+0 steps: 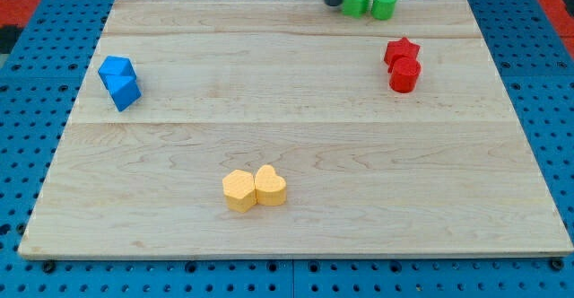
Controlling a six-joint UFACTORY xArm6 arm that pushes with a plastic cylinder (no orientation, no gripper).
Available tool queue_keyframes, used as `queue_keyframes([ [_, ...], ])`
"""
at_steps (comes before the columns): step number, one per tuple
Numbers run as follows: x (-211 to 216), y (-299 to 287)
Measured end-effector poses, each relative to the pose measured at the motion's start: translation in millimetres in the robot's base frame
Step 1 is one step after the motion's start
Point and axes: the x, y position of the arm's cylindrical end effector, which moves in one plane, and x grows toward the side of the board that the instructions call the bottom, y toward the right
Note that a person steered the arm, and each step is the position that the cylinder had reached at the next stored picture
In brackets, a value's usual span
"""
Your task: Push the red circle to the right center
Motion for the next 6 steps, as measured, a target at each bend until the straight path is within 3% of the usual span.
queue_keyframes([
  [2,60.7,10.9],
  [4,70.2,11.4],
  [6,124.4,3.9],
])
